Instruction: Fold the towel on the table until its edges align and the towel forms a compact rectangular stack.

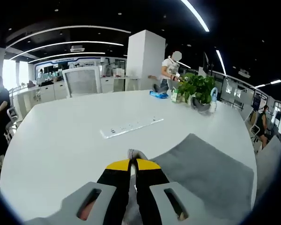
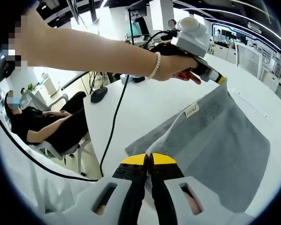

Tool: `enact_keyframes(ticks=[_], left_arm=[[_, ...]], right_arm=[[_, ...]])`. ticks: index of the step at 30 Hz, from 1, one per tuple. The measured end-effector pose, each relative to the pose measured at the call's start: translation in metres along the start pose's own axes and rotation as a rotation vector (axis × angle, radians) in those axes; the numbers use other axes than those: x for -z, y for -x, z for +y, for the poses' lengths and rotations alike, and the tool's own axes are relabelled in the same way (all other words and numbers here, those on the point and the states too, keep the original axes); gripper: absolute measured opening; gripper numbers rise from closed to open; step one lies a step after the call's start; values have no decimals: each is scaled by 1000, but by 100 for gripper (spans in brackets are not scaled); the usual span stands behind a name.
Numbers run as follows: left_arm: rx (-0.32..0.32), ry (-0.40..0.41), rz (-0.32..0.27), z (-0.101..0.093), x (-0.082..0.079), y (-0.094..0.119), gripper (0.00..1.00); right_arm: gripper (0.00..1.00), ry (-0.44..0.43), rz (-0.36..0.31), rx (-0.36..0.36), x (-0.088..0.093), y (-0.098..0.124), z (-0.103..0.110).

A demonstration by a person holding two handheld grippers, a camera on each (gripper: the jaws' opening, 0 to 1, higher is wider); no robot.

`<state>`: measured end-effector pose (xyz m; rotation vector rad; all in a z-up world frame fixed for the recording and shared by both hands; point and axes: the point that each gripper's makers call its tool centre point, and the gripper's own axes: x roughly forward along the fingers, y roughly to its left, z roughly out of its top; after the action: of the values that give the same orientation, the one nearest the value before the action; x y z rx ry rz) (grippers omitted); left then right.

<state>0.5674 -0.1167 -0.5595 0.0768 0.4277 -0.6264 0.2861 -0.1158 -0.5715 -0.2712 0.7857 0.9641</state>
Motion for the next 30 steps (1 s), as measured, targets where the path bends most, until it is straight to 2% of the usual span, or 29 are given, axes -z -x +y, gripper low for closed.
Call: enact_keyframes(ticks=[4,17,24,26,29,30], left_arm=[[0,11,17,5,8,-3,3],[-8,24,26,11,17,-4,3],[-17,48,34,18,26,-5,3],[-36,46,27,21,29,-4,1],[-27,114,17,23,32,-2,1],[-33,106,21,25,33,-1,1]], right_arm=[[0,0,2,9,1,-6,-2],[0,26,25,-16,8,-23,6],[0,-25,30,-34,10,-28,5],[0,-41,33,-35,11,-30,5],[1,-59,22,-16,10,-31,2],[1,-66,20,-20,9,-31,2]])
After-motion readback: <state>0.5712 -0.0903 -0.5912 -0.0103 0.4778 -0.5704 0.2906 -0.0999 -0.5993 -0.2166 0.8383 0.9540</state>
